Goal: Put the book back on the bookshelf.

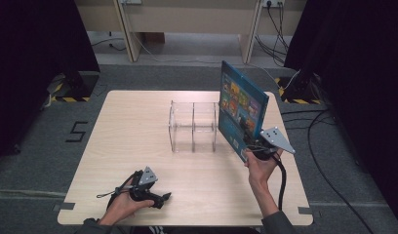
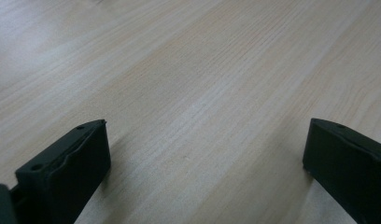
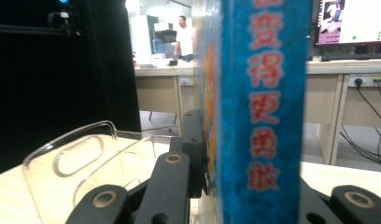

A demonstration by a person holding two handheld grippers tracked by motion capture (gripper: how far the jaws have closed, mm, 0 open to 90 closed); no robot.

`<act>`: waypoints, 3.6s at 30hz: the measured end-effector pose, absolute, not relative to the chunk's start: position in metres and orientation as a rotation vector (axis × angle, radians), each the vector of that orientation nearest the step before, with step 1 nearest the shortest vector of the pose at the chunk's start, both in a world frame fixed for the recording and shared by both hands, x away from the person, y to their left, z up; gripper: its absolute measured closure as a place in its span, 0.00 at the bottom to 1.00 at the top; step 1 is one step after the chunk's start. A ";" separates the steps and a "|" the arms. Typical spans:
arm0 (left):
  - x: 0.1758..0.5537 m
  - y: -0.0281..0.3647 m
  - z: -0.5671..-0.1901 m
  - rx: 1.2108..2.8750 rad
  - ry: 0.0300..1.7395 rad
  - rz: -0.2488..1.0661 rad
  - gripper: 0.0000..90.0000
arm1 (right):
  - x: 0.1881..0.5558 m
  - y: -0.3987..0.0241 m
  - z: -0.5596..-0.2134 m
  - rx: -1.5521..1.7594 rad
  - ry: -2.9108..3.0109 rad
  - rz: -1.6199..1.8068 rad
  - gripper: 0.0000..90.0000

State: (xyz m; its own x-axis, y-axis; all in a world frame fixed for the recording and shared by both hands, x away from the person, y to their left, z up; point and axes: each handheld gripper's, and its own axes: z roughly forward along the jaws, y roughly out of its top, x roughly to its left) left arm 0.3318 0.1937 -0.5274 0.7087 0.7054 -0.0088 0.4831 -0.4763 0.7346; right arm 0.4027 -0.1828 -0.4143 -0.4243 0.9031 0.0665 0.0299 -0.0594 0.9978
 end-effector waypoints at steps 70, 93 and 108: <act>0.329 0.192 -0.527 2.178 0.874 0.371 0.00 | 0.379 -0.188 -0.453 1.090 1.560 1.445 0.60; 0.328 0.192 -0.527 2.180 0.871 0.368 0.00 | 0.350 -0.208 -0.471 1.178 1.772 1.464 0.53; 0.328 0.192 -0.527 2.180 0.871 0.368 0.00 | 0.348 -0.210 -0.475 1.161 1.900 1.399 0.78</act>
